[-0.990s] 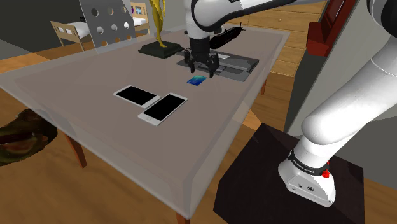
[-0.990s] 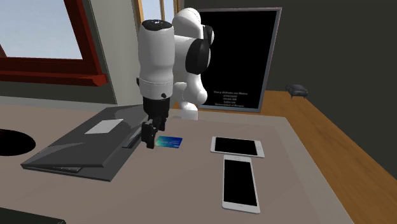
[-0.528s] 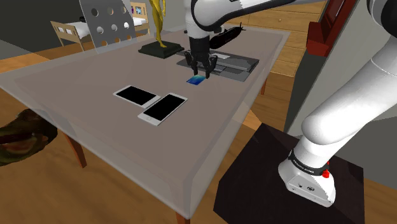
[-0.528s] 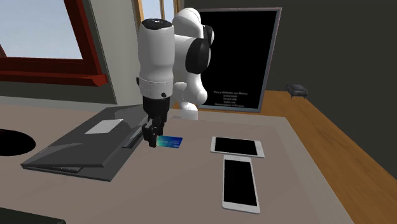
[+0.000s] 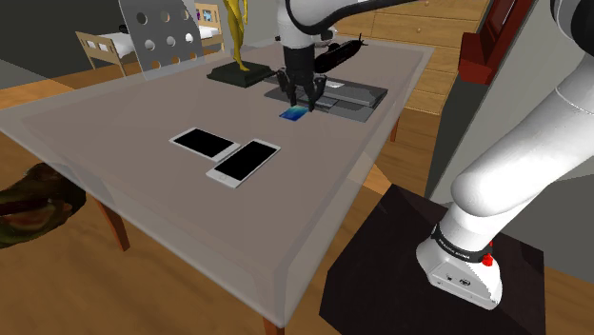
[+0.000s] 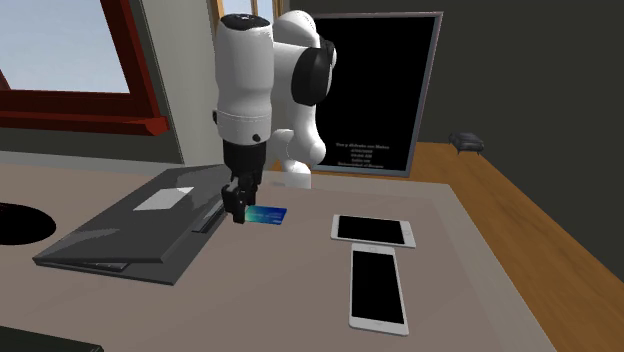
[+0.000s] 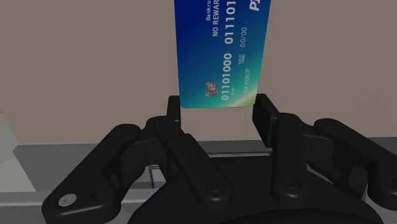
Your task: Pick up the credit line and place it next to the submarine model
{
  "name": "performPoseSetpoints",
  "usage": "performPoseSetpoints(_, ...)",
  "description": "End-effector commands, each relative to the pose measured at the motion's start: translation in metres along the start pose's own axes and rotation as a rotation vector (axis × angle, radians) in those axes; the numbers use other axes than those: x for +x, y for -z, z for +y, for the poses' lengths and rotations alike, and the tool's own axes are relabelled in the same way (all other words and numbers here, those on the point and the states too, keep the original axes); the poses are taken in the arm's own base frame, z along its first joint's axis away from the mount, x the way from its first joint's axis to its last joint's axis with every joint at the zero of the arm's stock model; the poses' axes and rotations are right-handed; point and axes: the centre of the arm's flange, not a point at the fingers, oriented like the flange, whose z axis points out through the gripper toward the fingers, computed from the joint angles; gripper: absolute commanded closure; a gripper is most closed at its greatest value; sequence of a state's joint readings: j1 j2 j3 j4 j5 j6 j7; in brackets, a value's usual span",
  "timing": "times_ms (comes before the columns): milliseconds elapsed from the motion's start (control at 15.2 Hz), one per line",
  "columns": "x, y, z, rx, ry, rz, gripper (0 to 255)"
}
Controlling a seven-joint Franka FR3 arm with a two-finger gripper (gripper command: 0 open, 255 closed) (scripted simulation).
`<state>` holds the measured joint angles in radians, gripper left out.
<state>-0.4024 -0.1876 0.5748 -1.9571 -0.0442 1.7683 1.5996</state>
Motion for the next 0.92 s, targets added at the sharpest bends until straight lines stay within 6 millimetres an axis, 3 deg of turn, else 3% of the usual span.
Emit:
performPoseSetpoints(0,0.002,0.010,0.000,-0.001,0.000,0.000,255)
performPoseSetpoints(858,0.012,0.078,0.002,-0.001,0.000,0.000,255)
